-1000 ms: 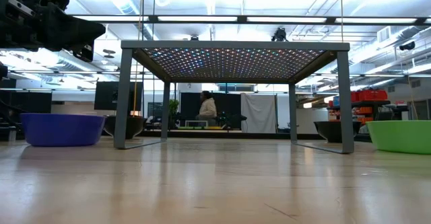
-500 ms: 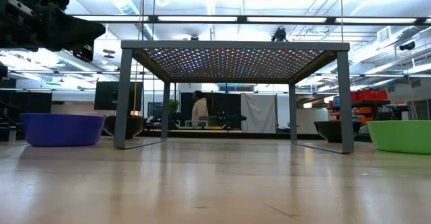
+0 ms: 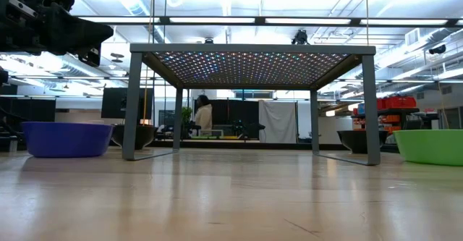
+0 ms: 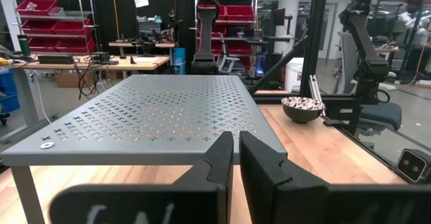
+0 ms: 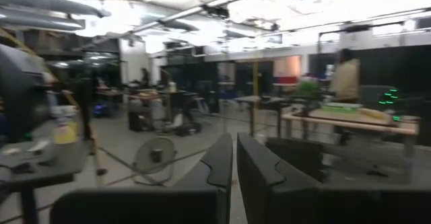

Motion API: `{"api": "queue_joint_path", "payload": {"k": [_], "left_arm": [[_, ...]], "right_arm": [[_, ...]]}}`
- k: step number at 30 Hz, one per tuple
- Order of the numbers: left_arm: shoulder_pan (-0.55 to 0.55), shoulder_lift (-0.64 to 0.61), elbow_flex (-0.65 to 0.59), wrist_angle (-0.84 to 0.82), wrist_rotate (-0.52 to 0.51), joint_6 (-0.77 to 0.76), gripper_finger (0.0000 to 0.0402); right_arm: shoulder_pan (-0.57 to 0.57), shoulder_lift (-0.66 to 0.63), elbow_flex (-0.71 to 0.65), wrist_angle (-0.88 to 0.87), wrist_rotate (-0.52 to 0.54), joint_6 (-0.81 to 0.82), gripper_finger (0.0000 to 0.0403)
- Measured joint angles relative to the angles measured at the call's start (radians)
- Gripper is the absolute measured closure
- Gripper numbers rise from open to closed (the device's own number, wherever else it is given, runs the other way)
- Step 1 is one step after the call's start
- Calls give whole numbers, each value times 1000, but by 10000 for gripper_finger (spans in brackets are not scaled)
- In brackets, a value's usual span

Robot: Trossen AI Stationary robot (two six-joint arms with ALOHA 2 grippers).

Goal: Pick & Place Mini bowls
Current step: Put the top right white patterned bowl on the shelf

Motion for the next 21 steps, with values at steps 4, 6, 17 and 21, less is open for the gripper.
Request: {"api": "queue_joint_path", "payload": {"k": [4,6,17,21], "left_arm": [[0,0,0,0,0,0,369],[0,0,0,0,0,0,369],[0,0,0,0,0,0,369],[0,0,0,0,0,0,369]], "right_arm": [[0,10,0,30,43,-35,376],[0,18,16,25,53,-46,376],[-18,116,272,-336,62,-60,376],[-37,143,332,-473,63,-54,376]]}}
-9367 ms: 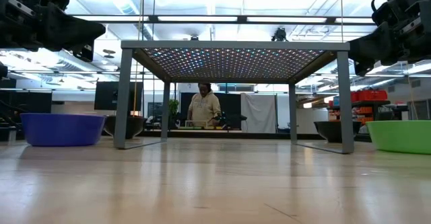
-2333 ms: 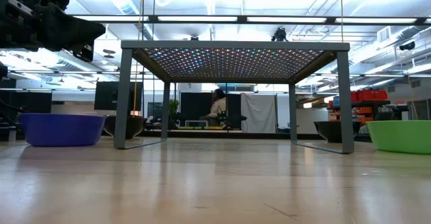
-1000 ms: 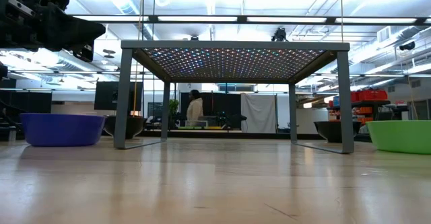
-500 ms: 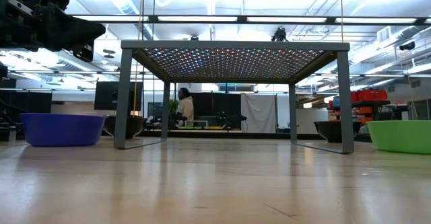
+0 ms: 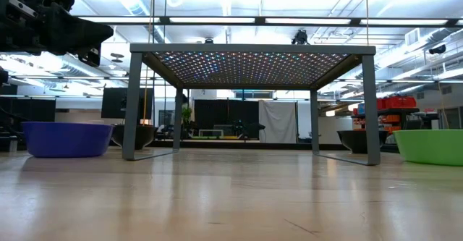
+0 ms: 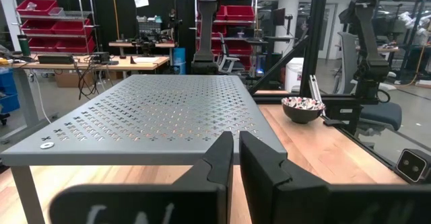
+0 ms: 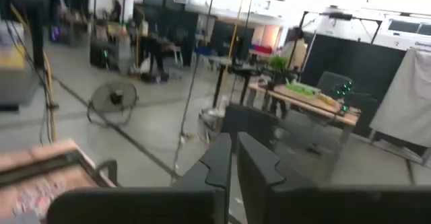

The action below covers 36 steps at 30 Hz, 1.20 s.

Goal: Pick & Place Mini bowls
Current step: Put the top right white patterned bowl on the shelf

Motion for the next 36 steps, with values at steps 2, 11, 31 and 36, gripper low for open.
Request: {"api": "queue_joint_path", "payload": {"k": [2,11,31,36], "left_arm": [[0,0,0,0,0,0,369],[0,0,0,0,0,0,369],[0,0,0,0,0,0,369],[0,0,0,0,0,0,369]], "right_arm": [[-11,11,18,-66,0,1,376],[-73,56,41,-377,-5,1,376],[-254,153,24,-794,-276,-3,376],[-291,153,-56,-796,-329,-54,376]]}}
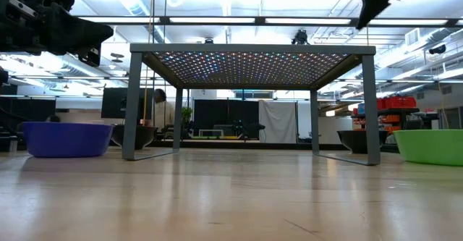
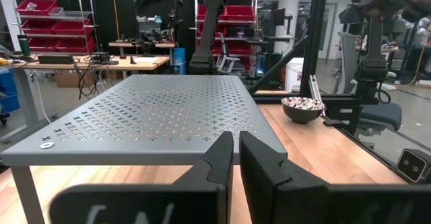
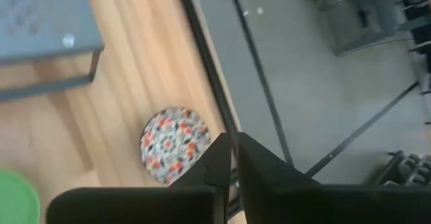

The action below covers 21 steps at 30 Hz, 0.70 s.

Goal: Pick & Place Mini bowls
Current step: Put the top right white patterned bowl on the shelf

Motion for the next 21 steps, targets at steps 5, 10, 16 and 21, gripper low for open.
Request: {"api": "queue_joint_path", "payload": {"k": [5,10,16,21], "left_arm": [[0,0,0,0,0,0,369],[0,0,0,0,0,0,369],[0,0,0,0,0,0,369],[0,0,0,0,0,0,369]], "right_arm": [[-43,0,-97,19,-40,-55,376],[-100,0,-179,50,-115,-99,376],[-164,0,-251,109,-244,-178,376],[-206,0,-299,156,-318,-245,376]]}}
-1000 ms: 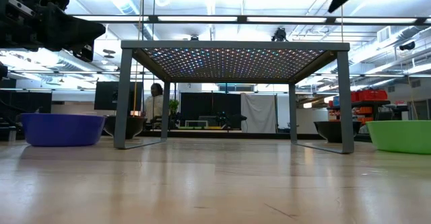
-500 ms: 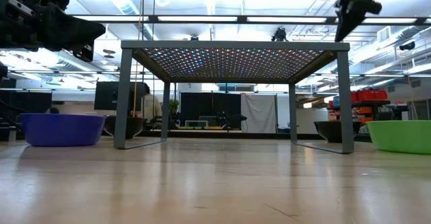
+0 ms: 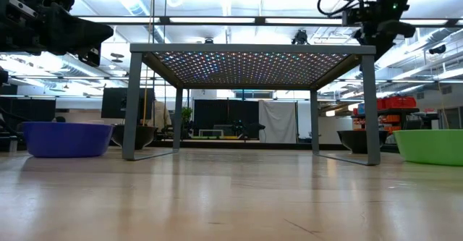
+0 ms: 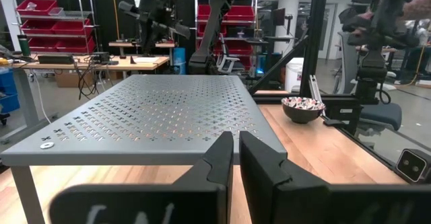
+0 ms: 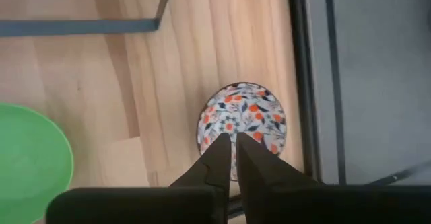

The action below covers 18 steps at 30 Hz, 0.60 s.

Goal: Pick & Place Mini bowls
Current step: Put the top right white patterned bowl on the shelf

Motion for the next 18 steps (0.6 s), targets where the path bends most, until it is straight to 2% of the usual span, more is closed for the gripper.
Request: {"api": "queue_joint_path", "payload": {"k": [18], "left_arm": [[0,0,0,0,0,0,369]], "right_arm": [[-67,101,-171,165,-3,-14,376]]}}
